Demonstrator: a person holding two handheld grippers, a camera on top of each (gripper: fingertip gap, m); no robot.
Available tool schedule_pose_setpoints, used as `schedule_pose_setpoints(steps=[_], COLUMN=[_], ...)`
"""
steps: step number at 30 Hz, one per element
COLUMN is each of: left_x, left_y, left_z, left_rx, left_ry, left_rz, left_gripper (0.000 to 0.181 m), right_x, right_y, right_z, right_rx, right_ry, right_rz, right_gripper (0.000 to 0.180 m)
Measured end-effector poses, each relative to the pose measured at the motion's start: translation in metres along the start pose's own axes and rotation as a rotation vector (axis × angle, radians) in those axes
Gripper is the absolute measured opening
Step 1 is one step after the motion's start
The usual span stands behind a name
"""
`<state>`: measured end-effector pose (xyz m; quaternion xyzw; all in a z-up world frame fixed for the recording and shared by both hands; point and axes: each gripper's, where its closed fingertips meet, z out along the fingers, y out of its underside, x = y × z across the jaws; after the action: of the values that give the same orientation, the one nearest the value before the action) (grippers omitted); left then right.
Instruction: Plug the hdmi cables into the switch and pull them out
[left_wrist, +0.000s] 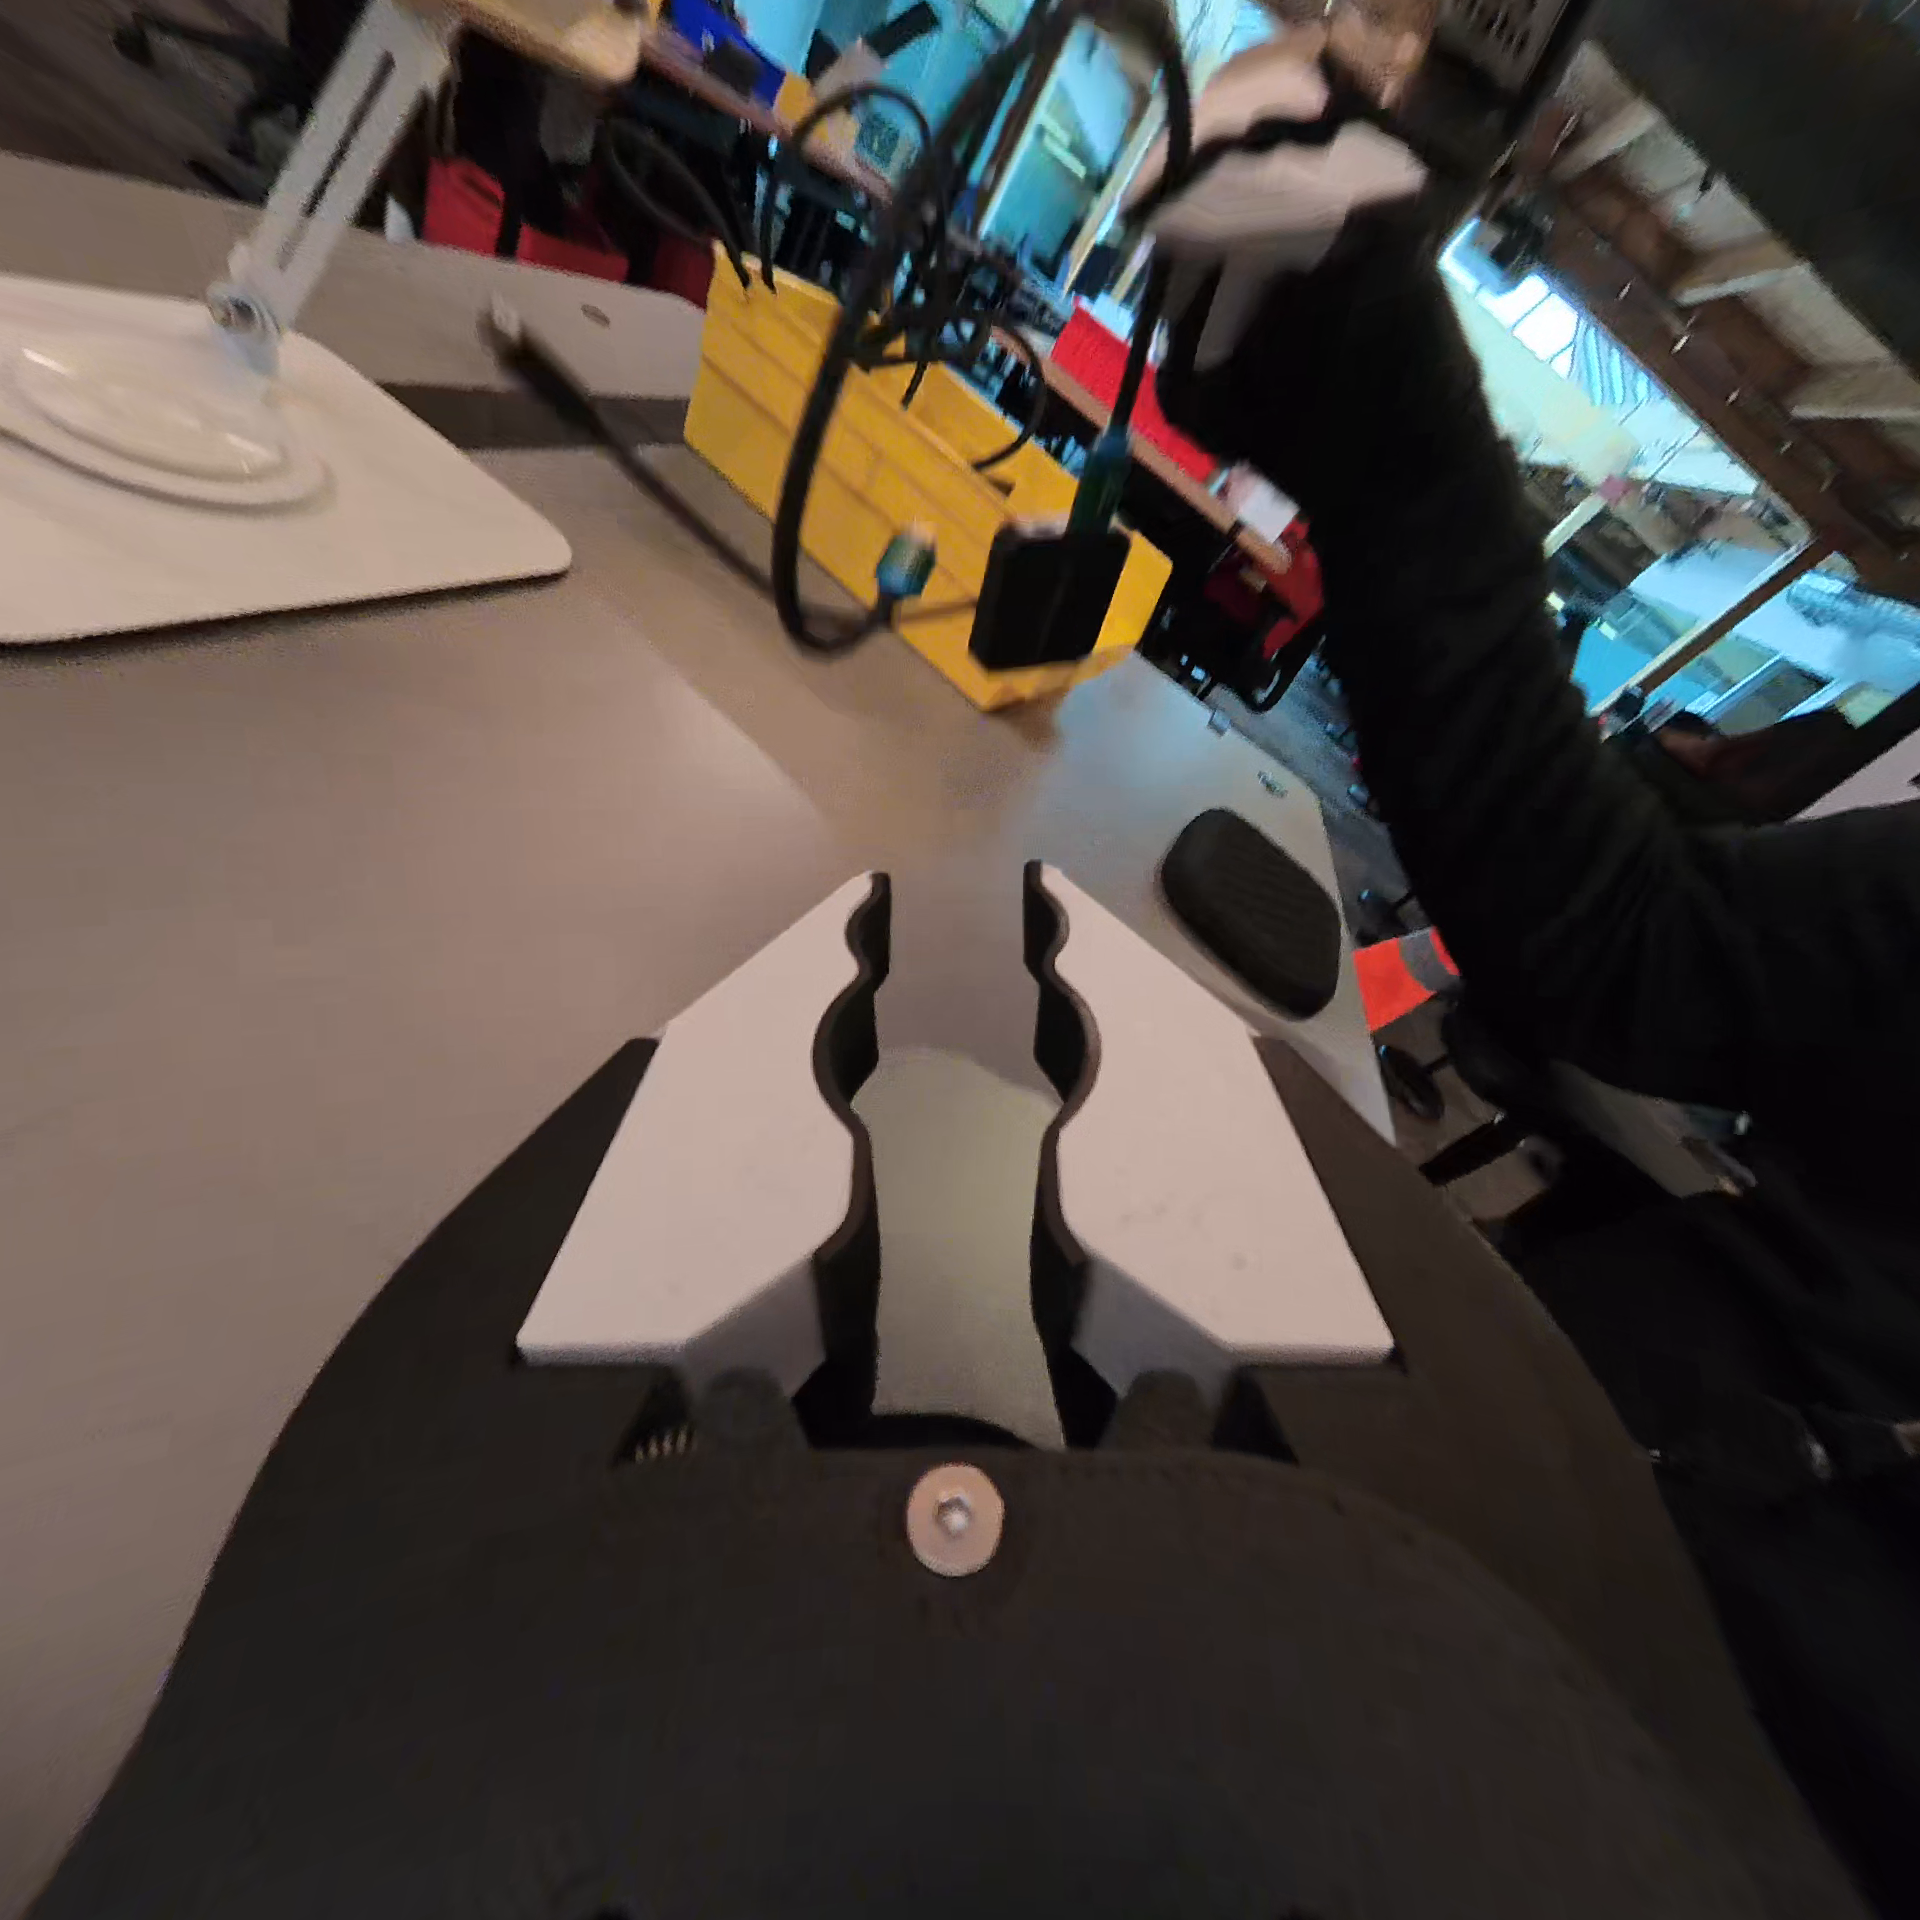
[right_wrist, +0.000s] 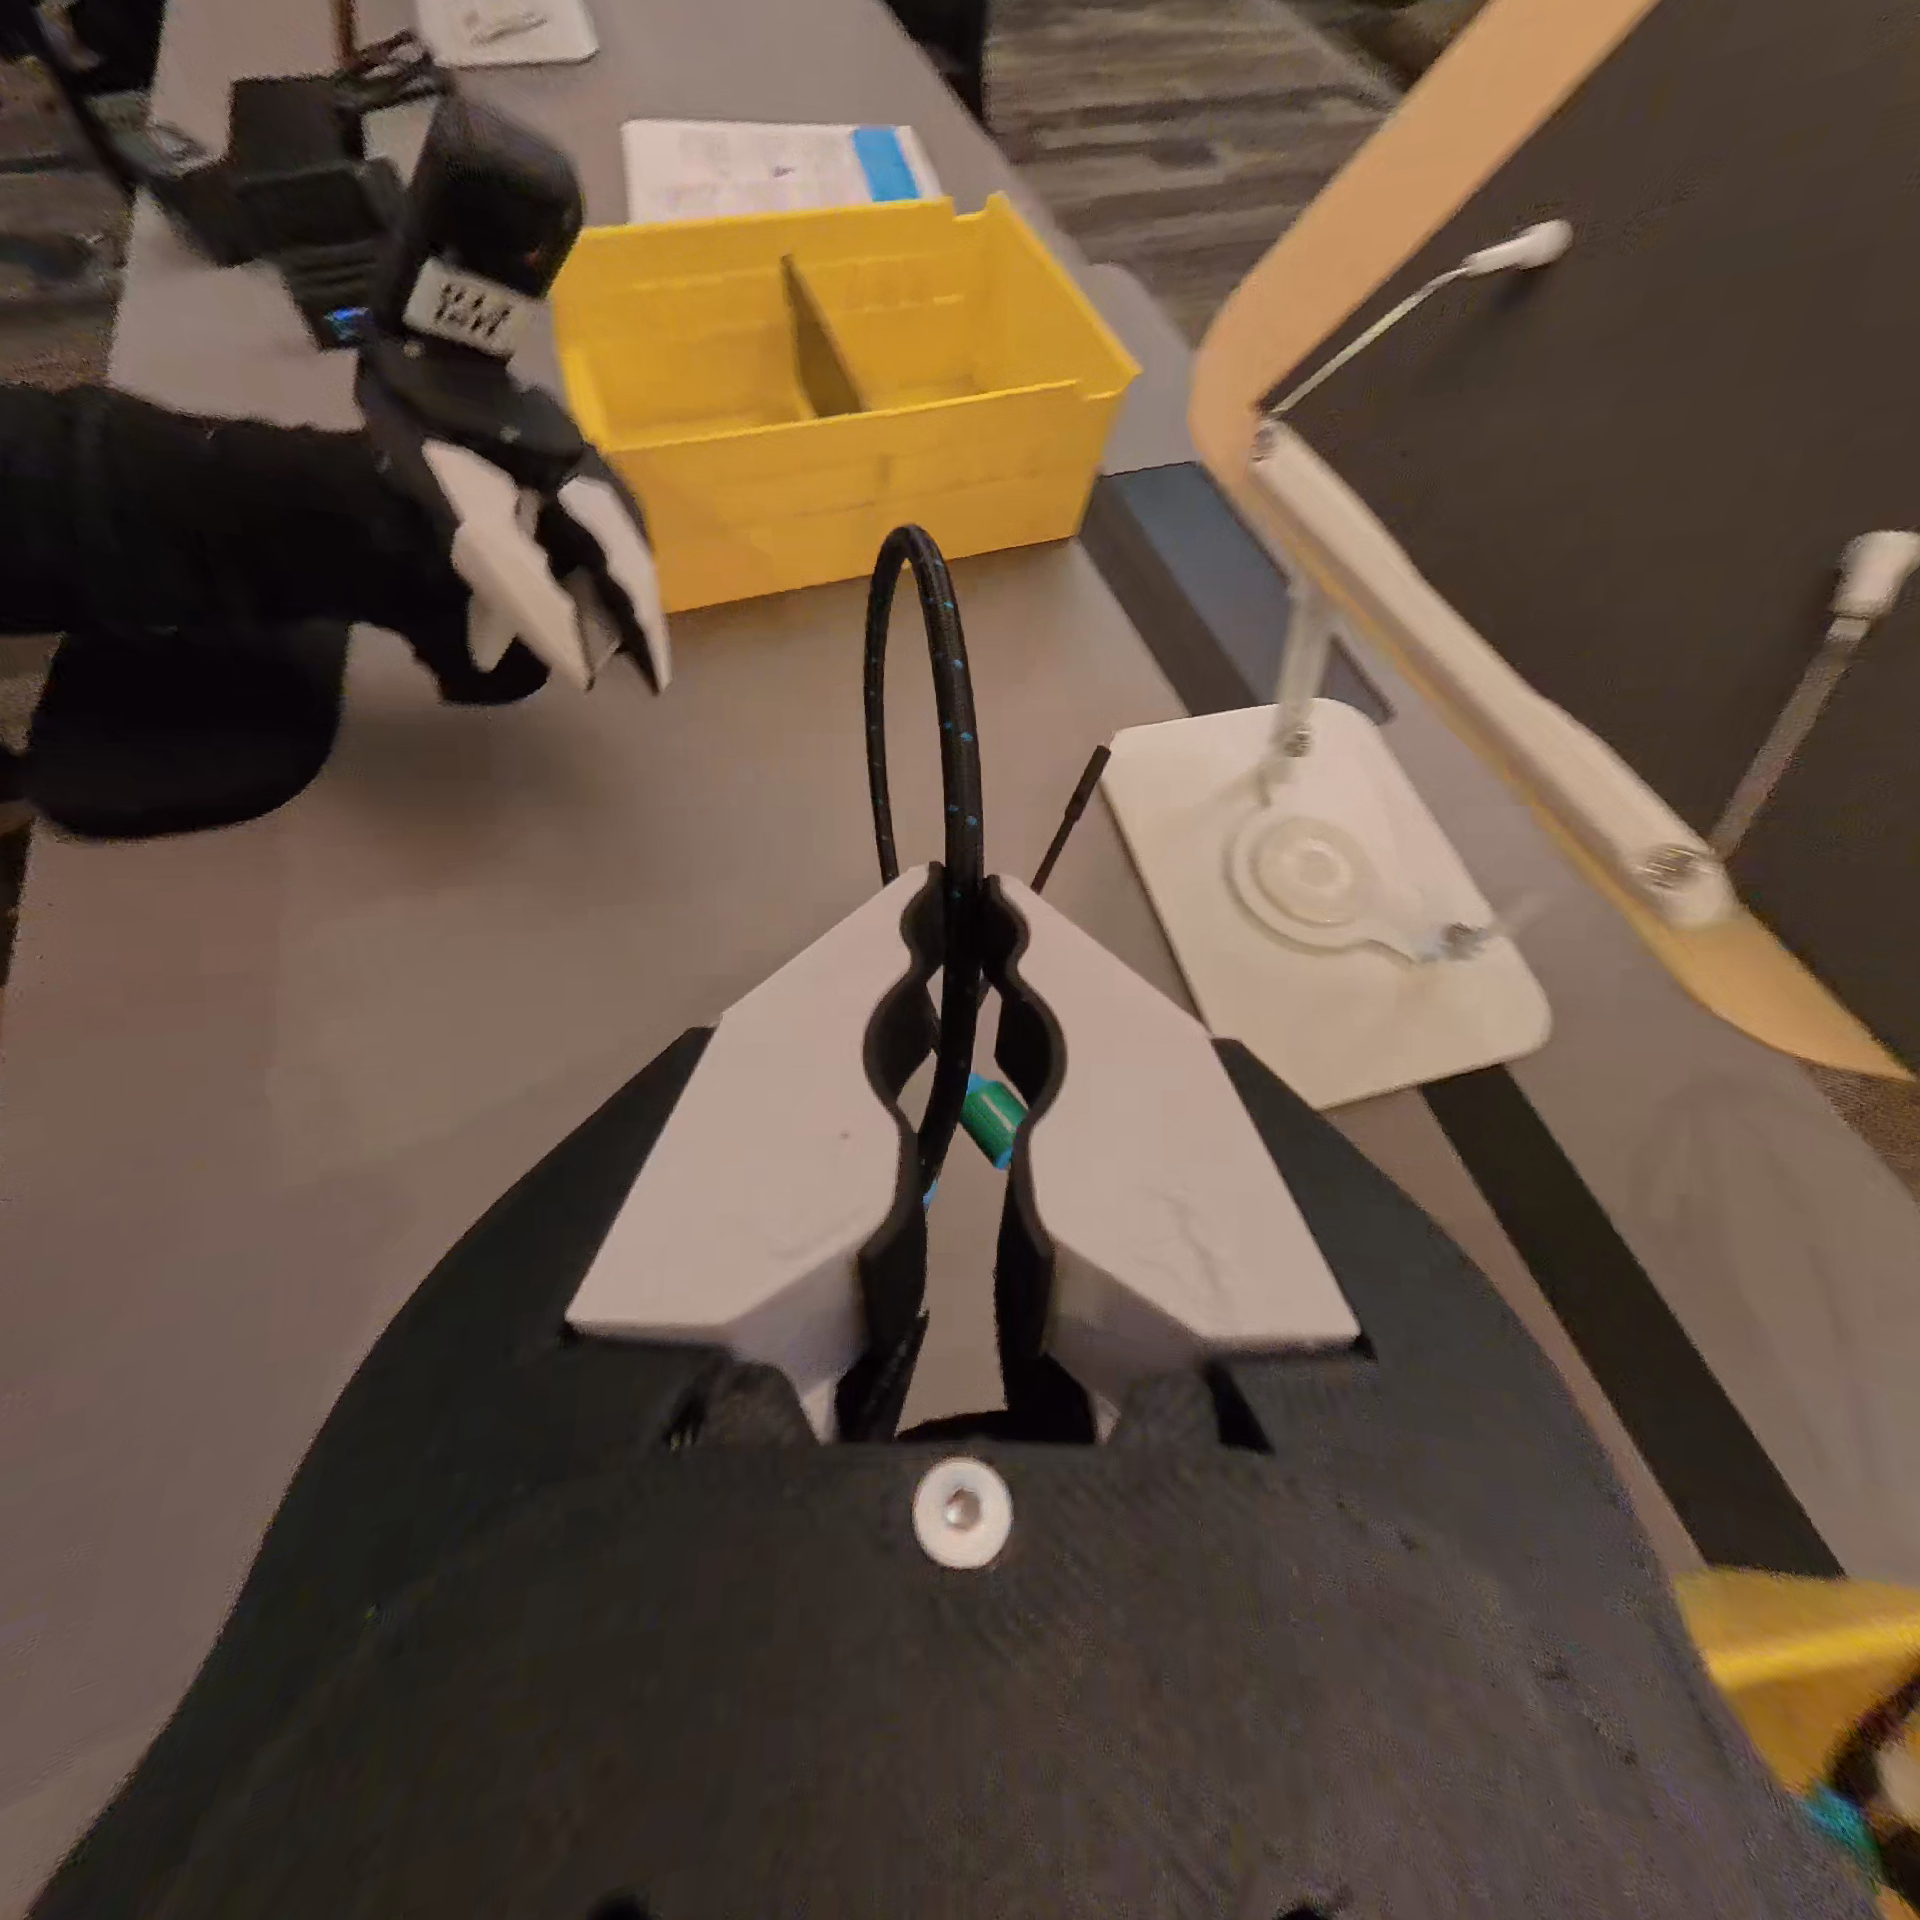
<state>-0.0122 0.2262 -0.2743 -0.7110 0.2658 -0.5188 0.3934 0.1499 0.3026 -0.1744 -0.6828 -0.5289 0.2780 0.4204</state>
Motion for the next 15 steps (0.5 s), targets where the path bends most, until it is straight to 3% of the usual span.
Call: schedule_pose_setpoints(steps=[7, 15], left_x=[-0.003, -0.013], left_y=[0.036, 0.042], left_z=[0.021, 0.022], left_rx=[-0.125, -0.123], left_ry=[0.000, -0.011], left_rz=[-0.008, -0.058], left_gripper=[0.024, 0.023], right_x=[0.072, 0.167], right_y=[-0.017, -0.010], right_z=[-0.080, -0.166], right_rx=[0.020, -0.011], right_ry=[0.242, 0.524], right_rz=[-0.006, -0.001], right_gripper=[0.003, 0.004])
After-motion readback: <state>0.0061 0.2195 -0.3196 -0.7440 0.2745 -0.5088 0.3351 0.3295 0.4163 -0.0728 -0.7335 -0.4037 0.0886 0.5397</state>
